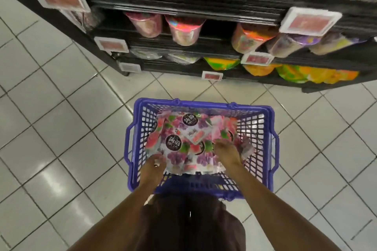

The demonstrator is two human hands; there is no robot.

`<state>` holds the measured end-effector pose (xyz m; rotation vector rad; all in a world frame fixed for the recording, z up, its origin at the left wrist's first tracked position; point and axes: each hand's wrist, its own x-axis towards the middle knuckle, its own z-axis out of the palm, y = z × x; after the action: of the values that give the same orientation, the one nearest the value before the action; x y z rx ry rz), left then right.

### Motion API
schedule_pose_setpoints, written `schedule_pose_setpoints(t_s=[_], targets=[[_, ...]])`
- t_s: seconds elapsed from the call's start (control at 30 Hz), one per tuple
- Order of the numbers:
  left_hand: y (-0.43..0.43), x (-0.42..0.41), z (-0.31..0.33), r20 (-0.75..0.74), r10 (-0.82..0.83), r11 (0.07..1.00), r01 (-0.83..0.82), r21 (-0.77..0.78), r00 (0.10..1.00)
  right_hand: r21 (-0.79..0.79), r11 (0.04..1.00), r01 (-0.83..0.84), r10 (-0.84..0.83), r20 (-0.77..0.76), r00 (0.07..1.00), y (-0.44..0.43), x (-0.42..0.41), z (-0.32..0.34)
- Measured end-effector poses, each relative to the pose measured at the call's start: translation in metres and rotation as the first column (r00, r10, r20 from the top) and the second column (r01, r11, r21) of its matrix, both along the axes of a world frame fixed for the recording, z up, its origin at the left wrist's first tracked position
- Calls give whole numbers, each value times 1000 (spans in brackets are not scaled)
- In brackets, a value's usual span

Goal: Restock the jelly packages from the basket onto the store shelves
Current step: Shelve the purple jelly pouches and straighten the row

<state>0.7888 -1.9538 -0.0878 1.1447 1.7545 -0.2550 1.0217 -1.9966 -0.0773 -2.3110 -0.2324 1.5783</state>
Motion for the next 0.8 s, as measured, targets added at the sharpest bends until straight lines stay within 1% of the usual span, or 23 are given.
schedule_pose_setpoints(t_s=[0.03,0.1,0.13,0.2,0.23,0.33,0.43,0.47,0.5,0.53,0.57,0.6,0.63,0.67,0.7,0.73,0.77,0.8], targets=[[3,3,-15,-21,-97,994,98,43,995,16,999,-36,36,14,999,9,-2,-16],[4,6,-43,-68,-218,964,226,138,974,48,992,-117,113,75,991,27,-8,-49],[2,8,-56,-121,-279,942,296,159,953,58,982,-178,170,117,978,35,-12,-63],[-6,13,-75,-255,-375,896,419,145,891,24,946,-322,310,207,928,48,-20,-90],[-10,17,-80,-279,-376,895,424,138,884,-12,920,-392,382,251,889,51,-23,-101],[-14,30,-84,-241,-259,951,291,106,935,-133,830,-542,553,324,768,55,-26,-124],[-2,33,-82,-243,-244,965,259,35,939,-262,692,-673,719,340,606,59,-22,-124],[6,33,-82,-207,-187,982,191,-1,960,-274,688,-672,724,311,615,60,-19,-119],[14,35,-78,-130,-80,996,74,-51,988,-262,701,-663,713,263,650,60,-16,-114],[21,37,-75,-33,50,990,-54,-128,998,-239,712,-660,702,211,680,57,-13,-109],[25,38,-71,52,173,966,-159,-206,984,-228,698,-679,715,175,677,54,-11,-104],[26,39,-66,90,260,938,-229,-261,962,-232,657,-718,753,157,639,50,-8,-99],[25,39,-62,95,287,929,-253,-271,953,-251,604,-757,796,151,586,47,-6,-93],[24,38,-59,82,278,936,-250,-249,957,-265,570,-778,821,147,552,43,-4,-90],[21,36,-57,77,271,942,-248,-225,959,-265,572,-777,819,127,560,40,-2,-88],[18,34,-55,77,279,942,-257,-214,957,-230,608,-760,791,94,605,35,-2,-89],[14,31,-56,93,299,938,-274,-214,950,-173,688,-705,720,40,693,30,-2,-90],[11,28,-57,112,319,931,-289,-221,941,-117,779,-617,619,-20,785,25,-4,-92]])
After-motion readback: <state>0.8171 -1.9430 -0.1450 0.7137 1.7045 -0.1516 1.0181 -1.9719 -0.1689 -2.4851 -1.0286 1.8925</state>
